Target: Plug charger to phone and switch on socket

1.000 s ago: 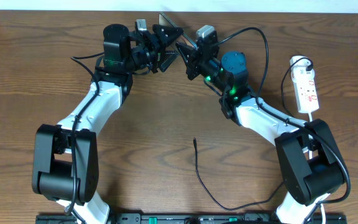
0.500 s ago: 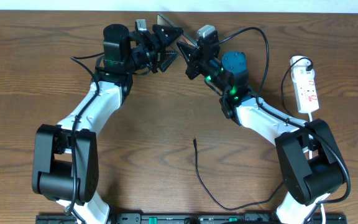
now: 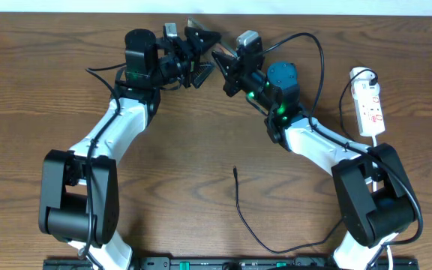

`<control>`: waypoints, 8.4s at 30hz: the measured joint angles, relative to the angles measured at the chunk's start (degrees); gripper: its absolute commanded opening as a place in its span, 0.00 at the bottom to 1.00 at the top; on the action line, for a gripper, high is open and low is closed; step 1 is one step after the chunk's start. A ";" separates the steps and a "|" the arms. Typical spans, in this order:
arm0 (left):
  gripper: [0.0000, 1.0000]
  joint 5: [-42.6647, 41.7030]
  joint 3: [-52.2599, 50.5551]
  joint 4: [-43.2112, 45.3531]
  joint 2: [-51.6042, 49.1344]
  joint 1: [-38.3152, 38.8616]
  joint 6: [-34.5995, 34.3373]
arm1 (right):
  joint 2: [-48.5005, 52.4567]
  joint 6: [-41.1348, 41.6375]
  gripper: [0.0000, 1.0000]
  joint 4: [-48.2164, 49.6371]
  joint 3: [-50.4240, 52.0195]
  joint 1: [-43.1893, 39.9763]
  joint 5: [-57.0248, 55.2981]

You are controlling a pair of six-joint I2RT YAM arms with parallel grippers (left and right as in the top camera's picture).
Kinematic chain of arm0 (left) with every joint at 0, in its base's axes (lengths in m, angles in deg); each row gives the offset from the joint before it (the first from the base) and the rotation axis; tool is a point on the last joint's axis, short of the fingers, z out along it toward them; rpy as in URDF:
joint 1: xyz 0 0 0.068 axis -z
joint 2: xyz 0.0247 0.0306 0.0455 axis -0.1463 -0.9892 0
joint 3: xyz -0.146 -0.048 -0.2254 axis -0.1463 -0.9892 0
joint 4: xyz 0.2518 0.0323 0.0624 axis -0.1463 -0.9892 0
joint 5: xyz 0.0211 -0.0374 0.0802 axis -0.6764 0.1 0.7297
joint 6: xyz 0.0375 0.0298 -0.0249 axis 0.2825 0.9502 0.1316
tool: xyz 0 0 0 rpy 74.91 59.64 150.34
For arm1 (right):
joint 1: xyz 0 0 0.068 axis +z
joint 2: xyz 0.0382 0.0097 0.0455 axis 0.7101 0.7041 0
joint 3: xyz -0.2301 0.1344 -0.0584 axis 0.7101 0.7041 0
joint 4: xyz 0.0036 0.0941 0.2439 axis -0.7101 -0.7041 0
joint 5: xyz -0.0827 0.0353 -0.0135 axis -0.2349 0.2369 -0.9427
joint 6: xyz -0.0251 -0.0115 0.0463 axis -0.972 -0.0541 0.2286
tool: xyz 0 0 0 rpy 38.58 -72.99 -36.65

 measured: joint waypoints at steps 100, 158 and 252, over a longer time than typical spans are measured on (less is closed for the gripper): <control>0.92 -10.78 0.00 -9.05 0.00 -14.78 18.73 | 0.79 94.66 0.01 1.22 0.00 4.55 -0.44; 0.08 1.95 0.02 -6.34 0.07 -7.93 5.73 | 0.87 96.98 0.14 0.83 0.02 10.10 -13.00; 0.07 -35.10 0.00 -2.89 0.07 -34.69 24.46 | 0.81 41.86 0.68 -96.43 -10.38 20.28 -15.67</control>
